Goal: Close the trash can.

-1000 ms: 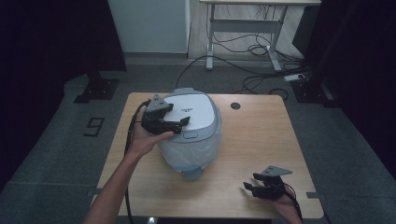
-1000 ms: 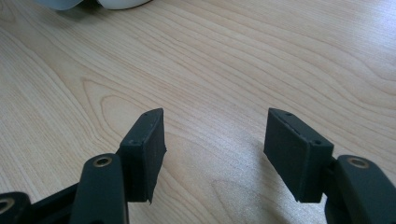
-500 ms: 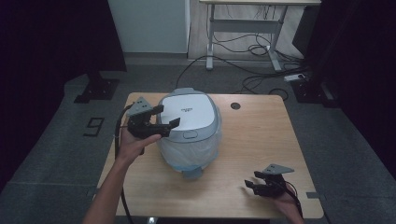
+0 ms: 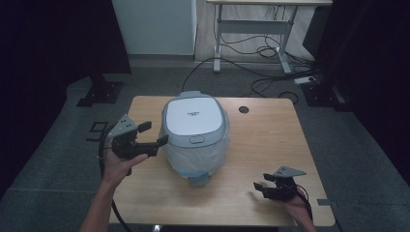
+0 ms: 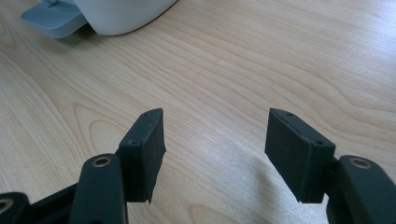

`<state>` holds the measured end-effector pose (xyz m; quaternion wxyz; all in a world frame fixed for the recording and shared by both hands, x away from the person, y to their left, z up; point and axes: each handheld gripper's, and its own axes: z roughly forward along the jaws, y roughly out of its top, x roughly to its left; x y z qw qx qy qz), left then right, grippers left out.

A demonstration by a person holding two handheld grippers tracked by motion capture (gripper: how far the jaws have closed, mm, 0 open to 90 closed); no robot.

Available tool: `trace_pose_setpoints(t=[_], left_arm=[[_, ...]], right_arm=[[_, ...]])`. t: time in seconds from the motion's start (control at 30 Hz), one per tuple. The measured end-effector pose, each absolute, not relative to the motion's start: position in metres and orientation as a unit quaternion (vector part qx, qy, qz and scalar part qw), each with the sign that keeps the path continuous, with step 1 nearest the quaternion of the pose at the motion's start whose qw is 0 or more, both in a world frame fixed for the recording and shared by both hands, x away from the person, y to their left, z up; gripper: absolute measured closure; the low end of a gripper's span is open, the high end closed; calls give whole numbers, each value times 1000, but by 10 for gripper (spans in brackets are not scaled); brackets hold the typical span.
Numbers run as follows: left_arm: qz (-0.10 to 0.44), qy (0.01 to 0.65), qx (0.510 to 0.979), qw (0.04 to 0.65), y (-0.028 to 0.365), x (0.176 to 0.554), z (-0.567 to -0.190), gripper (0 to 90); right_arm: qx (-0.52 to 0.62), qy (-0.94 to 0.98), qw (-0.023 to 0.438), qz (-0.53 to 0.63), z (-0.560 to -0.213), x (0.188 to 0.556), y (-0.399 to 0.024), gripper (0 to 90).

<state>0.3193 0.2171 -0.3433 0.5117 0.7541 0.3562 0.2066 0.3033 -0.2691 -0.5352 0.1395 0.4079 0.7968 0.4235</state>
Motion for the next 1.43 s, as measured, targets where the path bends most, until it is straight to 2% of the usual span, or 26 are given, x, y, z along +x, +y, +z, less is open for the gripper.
trace_pose_setpoints(t=[0.43, 0.9, 1.43], left_arm=[[198, 383, 752, 499, 239, 305, -386, 198], [179, 401, 762, 476, 238, 298, -435, 198], [175, 401, 766, 470, 234, 299, -444, 195]], right_arm=[[411, 796, 141, 420, -537, 308, -273, 369], [420, 794, 149, 414, -540, 309, -278, 362], [424, 789, 152, 418, -540, 309, -281, 351]])
